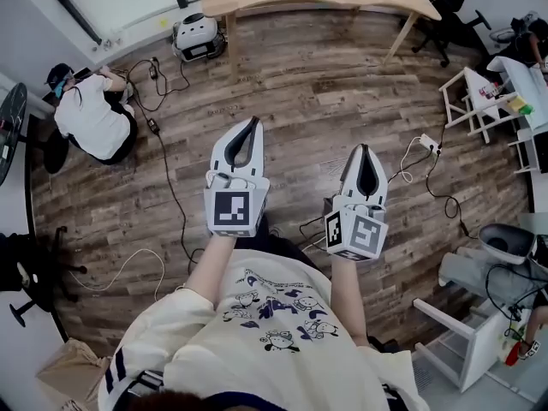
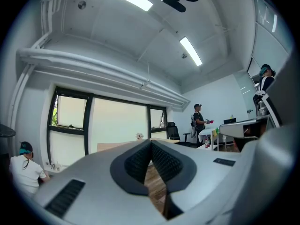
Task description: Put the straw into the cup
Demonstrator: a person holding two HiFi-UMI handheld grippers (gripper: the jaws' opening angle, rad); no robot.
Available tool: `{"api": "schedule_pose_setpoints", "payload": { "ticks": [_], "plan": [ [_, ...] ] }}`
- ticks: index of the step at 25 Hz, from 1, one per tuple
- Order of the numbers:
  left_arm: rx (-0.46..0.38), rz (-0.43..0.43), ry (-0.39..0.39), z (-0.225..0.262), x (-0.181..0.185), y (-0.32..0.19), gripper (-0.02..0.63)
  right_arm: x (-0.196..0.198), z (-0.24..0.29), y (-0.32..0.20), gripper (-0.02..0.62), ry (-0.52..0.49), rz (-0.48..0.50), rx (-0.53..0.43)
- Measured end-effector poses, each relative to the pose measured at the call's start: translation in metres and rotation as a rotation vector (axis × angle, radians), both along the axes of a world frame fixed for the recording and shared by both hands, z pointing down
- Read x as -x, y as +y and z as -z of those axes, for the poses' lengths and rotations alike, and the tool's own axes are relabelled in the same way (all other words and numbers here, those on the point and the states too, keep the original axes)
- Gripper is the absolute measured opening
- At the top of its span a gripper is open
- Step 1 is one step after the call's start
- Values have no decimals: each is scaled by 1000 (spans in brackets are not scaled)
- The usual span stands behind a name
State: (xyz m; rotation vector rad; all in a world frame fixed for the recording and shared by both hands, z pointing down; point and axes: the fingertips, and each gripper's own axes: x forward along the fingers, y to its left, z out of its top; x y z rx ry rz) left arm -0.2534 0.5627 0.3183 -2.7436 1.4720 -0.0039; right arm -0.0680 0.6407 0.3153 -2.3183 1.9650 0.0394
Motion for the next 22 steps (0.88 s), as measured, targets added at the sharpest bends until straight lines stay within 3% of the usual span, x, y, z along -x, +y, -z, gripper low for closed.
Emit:
{"api": "schedule_pose_setpoints", "payload": {
  "ticks": [10,22],
  "plan": [
    [14,30,-30,-9,-2,-28,29,-13,-18,-24,-10,-54,-2,18],
    [9,18,-10,-6,-27,-136,29,-33,-13,-131,-9,-50,-5,23]
  ]
}}
